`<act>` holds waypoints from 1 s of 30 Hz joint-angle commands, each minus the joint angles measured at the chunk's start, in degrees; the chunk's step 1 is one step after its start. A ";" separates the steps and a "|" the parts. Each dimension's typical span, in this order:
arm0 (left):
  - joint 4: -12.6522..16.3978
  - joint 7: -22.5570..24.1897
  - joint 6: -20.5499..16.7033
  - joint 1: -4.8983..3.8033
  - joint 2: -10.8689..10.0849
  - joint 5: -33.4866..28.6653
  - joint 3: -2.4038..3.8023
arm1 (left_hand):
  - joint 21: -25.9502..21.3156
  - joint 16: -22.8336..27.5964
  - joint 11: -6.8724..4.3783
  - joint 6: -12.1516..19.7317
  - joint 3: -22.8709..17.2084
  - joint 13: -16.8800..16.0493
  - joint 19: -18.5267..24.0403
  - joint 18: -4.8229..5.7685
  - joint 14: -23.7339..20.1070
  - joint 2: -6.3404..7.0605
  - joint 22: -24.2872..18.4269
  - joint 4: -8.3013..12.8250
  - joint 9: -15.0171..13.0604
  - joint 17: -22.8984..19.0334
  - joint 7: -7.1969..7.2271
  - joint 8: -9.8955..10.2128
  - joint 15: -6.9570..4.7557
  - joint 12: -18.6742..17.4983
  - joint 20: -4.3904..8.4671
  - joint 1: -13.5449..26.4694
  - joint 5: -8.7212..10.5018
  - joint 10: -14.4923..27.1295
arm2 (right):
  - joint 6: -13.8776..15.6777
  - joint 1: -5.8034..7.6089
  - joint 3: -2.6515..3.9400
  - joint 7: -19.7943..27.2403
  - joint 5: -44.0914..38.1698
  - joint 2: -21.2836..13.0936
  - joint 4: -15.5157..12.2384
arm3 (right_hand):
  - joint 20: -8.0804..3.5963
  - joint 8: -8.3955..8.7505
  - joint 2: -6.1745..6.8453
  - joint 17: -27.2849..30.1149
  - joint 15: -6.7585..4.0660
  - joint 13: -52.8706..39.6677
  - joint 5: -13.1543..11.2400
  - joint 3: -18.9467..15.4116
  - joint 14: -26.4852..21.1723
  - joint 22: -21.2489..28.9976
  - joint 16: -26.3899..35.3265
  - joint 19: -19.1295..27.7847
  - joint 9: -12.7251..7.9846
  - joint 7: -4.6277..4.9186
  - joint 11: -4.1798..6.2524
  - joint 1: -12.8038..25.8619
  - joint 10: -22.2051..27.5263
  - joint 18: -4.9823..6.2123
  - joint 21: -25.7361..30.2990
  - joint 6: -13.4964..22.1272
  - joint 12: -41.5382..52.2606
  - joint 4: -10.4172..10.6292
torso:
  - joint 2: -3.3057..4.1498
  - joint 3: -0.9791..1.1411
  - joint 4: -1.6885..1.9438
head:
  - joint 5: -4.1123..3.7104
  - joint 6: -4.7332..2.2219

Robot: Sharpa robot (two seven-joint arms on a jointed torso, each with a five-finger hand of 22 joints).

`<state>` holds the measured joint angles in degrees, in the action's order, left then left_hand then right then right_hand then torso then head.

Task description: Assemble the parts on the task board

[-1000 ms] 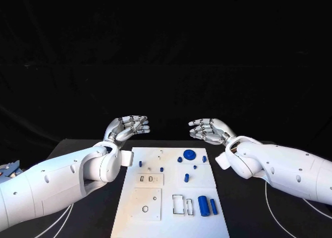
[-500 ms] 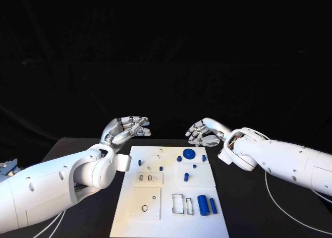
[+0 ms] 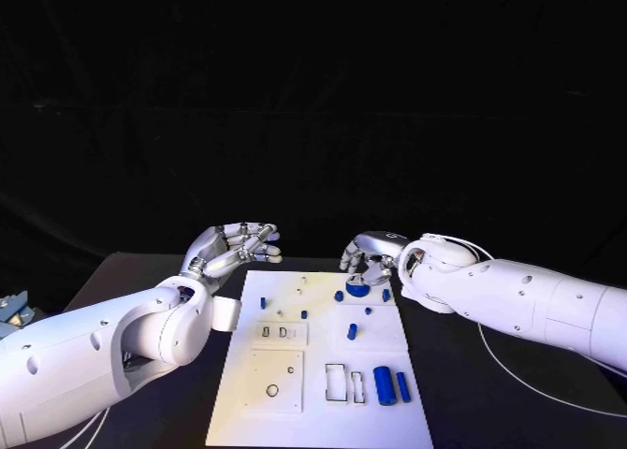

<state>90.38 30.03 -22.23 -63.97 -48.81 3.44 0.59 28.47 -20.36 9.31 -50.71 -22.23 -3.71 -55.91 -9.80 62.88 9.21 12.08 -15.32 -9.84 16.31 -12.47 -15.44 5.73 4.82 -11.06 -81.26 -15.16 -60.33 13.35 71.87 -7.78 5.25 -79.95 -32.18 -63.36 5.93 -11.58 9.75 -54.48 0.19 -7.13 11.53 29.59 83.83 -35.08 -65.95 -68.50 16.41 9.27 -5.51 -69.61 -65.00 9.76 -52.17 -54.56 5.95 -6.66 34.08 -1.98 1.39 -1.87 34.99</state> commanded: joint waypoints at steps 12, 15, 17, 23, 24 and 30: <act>1.95 -1.04 1.31 -0.17 -0.56 -0.47 0.14 | 1.24 0.95 0.24 0.33 -0.28 0.01 -0.50 -0.47 -0.90 0.62 0.53 0.21 0.30 0.48 -0.61 0.90 0.20 -1.04 0.08 0.78 0.29 0.08 | -4.10 -0.84 -0.23 -5.25 -9.35 2.39 2.84 | 0.58 1.55 0.43 -7.39 0.64 -0.39 -1.22 0.12 1.71 -9.31 -7.58 -2.20 0.40 0.13 -0.33 -0.06 3.37 -1.77 -7.21 2.03 0.96 0.58 | 0.90 -0.77 0.73 | -0.16 -0.04; 2.09 -1.10 1.35 -0.19 -0.58 -0.48 0.16 | 1.24 0.95 0.24 0.33 -0.28 0.01 -0.50 -0.47 -0.90 0.62 0.53 0.21 0.30 0.48 -0.61 0.90 0.20 -1.04 0.08 0.78 0.29 0.08 | -4.05 -1.00 -0.25 -5.12 -9.37 2.69 3.06 | 0.62 1.43 0.36 -8.01 0.69 -0.43 -1.12 0.23 1.78 -10.12 -8.15 -2.43 0.53 0.17 -0.38 -0.22 3.40 -1.88 -7.81 1.76 1.15 0.57 | 0.99 -0.85 0.80 | -0.21 0.05; 2.17 -1.12 1.36 -0.20 -0.59 -0.49 0.17 | 1.33 1.04 0.28 0.40 -0.28 0.01 -0.46 -0.45 -0.99 0.63 0.58 0.22 0.32 0.53 -0.65 0.97 0.25 -1.09 0.06 0.85 0.29 0.15 | -4.11 -1.06 -0.25 -5.05 -9.37 2.83 3.16 | 0.64 1.40 0.32 -8.40 0.71 -0.45 -1.03 0.30 1.85 -10.63 -8.48 -2.61 0.58 0.19 -0.40 -0.28 3.38 -1.95 -8.19 1.67 1.25 0.57 | 1.04 -0.91 0.87 | -0.28 0.09; 2.39 -1.19 1.32 -0.24 -0.68 -0.50 0.24 | 1.33 1.04 0.28 0.40 -0.28 0.01 -0.46 -0.45 -0.99 0.63 0.58 0.22 0.32 0.53 -0.65 0.97 0.25 -1.09 0.06 0.85 0.29 0.15 | -4.07 -1.61 -0.28 -4.61 -9.19 3.41 3.50 | 0.72 1.30 0.20 -9.09 0.81 -0.45 -0.90 0.48 1.94 -11.61 -9.18 -2.86 0.74 0.36 -0.52 -0.37 3.50 -2.08 -8.94 1.38 1.45 0.64 | 1.23 -1.01 0.98 | -0.18 0.29; 2.40 -1.21 1.32 -0.24 -0.69 -0.50 0.25 | 1.33 1.04 0.28 0.40 -0.28 0.01 -0.46 -0.45 -0.99 0.63 0.58 0.22 0.32 0.53 -0.65 0.97 0.25 -1.09 0.06 0.85 0.29 0.15 | -4.04 -1.73 -0.29 -4.57 -9.16 3.49 3.53 | 0.74 1.28 0.15 -9.25 0.83 -0.45 -0.91 0.54 1.95 -11.87 -9.34 -2.94 0.77 0.39 -0.54 -0.41 3.49 -2.11 -9.13 1.32 1.50 0.65 | 1.27 -1.00 0.99 | -0.17 0.30; 2.36 -1.42 1.43 -0.28 -0.74 -0.50 0.28 | 1.49 1.20 0.37 0.53 -0.29 0.01 -0.36 -0.42 -1.16 0.64 0.66 0.23 0.37 0.63 -0.76 1.11 0.32 -1.16 0.03 0.98 0.29 0.31 | -3.44 -2.41 -0.30 -4.96 -8.87 4.12 4.09 | 0.86 1.25 -0.27 -9.87 0.97 -0.46 -1.28 1.12 1.99 -12.88 -10.07 -3.12 0.93 0.64 -0.68 -0.75 3.41 -2.22 -9.93 1.07 1.84 0.68 | 1.48 -1.05 1.11 | 0.01 0.36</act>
<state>92.60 28.62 -21.91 -64.11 -49.59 3.22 0.80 29.78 -19.36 9.53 -50.49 -22.39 -3.72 -56.11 -9.77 62.22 9.81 12.70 -15.17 -9.55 16.89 -12.68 -14.73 5.98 3.94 -10.86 -80.66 -15.16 -60.11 10.29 69.52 -8.09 0.79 -88.07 -28.20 -59.48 6.67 -10.16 9.51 -64.29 0.83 -7.54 10.43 30.37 84.02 -47.83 -75.69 -71.22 17.27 9.77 -5.74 -69.84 -61.71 7.98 -61.81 -53.08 7.51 -5.93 35.41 -2.98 2.40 -1.91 35.33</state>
